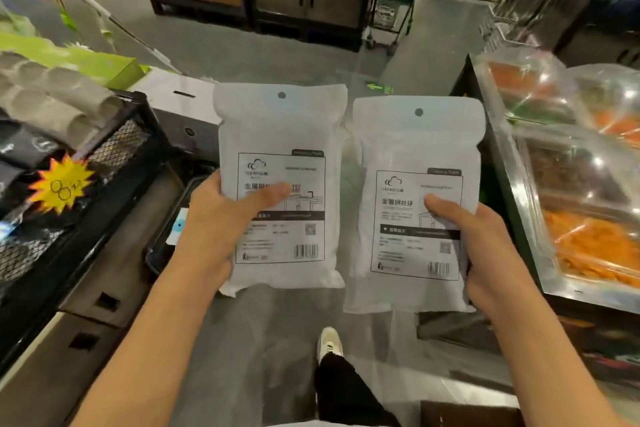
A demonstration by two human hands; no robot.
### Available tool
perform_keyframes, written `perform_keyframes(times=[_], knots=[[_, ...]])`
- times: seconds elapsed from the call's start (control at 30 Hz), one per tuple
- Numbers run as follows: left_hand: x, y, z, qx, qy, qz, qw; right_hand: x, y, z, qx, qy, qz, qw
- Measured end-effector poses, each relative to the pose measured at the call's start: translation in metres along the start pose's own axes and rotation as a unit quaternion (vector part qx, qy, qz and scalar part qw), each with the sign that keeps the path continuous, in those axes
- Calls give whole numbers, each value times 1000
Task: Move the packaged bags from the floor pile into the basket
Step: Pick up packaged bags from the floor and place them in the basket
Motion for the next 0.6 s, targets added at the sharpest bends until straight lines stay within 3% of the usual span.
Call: perform_keyframes(times=[0.3, 0.6], knots=[[45, 44, -151, -1, 84, 9, 996, 42, -51, -204, 28, -61, 52, 996], [-6, 48, -235, -27, 223, 59, 973, 174, -56, -340, 91, -195, 67, 974]])
Point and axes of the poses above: each hand's wrist, its own z-axis away from the middle knuckle, its own x-axis out of the palm, y = z × x, the point moved 6 cm from there along -z, towards the middle knuckle, and after that the axes turned 4 degrees about -z, right-handed, at the moved point
